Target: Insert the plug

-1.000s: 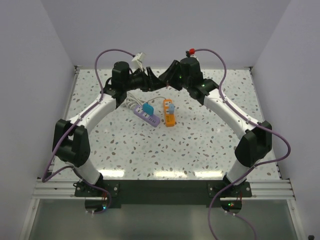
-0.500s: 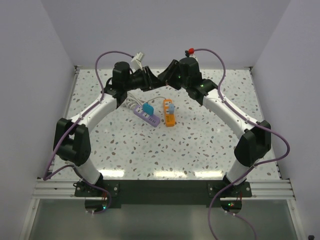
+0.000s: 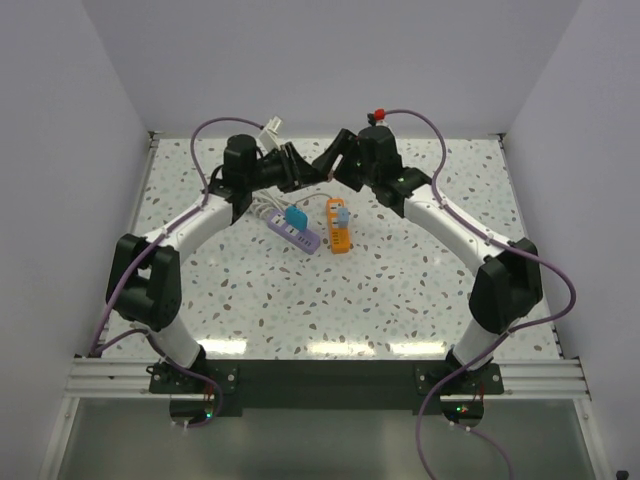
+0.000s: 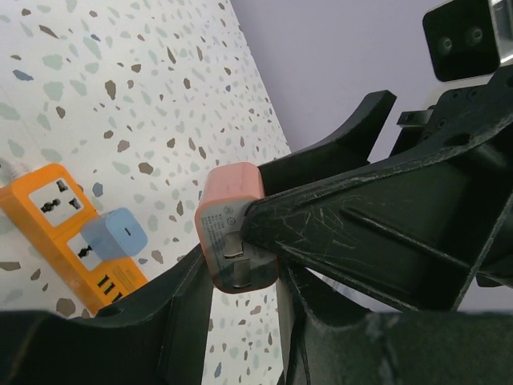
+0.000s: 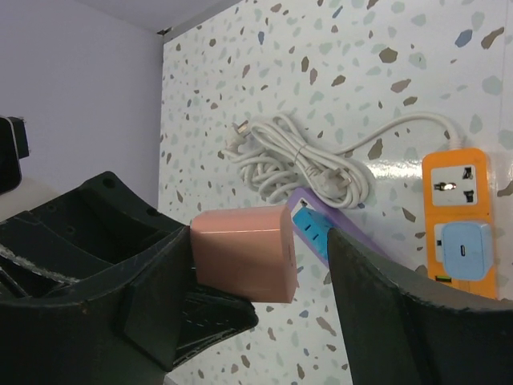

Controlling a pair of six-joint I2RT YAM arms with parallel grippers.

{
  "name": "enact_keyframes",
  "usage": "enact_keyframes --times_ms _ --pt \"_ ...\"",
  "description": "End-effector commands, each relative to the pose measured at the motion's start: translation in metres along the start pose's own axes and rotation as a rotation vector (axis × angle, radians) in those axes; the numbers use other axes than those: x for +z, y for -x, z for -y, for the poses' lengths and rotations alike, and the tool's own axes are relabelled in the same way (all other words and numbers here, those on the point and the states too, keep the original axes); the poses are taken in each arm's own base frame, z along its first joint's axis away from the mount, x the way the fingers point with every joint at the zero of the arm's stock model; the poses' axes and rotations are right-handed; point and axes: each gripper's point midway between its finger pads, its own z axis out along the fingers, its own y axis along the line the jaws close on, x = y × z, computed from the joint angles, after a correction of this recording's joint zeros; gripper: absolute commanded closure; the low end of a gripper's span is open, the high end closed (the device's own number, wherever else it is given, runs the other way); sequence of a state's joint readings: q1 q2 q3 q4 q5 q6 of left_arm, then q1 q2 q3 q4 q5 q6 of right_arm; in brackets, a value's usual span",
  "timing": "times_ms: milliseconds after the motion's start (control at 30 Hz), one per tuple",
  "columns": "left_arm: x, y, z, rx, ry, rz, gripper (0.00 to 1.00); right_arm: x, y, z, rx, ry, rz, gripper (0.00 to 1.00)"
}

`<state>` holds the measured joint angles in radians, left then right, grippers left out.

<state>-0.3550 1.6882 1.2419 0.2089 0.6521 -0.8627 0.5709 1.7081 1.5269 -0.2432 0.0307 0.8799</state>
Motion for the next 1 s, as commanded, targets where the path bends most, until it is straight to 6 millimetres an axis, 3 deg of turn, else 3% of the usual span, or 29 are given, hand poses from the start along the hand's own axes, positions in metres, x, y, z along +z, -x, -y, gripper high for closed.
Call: enact_keyframes --times_ms 0,200,300,433,600,967 --pt "-0.012 0.031 0.031 0.068 -0.111 0.102 1.0 -0.014 -0.011 -0.018 0.006 0.126 -0.057 0.29" --pt "-0.015 0.026 0.028 0.056 -0.167 0.08 1.0 -0.018 0.004 -0.018 -0.004 0.161 -0.02 0.2" --pt "-0.017 0.023 0.033 0.068 -0.219 0.056 1.0 -0.025 0.018 -0.015 0.052 0.224 0.013 0.08" --pt "-0.019 0.022 0.038 0.1 -0.262 0.04 1.0 -0.039 0.038 -0.025 0.052 0.338 0.047 0.08" --pt "-0.023 0.018 0.047 0.132 -0.314 0.018 1.0 -0.059 0.039 -0.041 0.058 0.492 0.032 0.09" --pt "-0.035 0.02 0.076 0.098 -0.456 0.027 1.0 -0.081 0.037 -0.064 0.063 0.73 0.056 0.11"
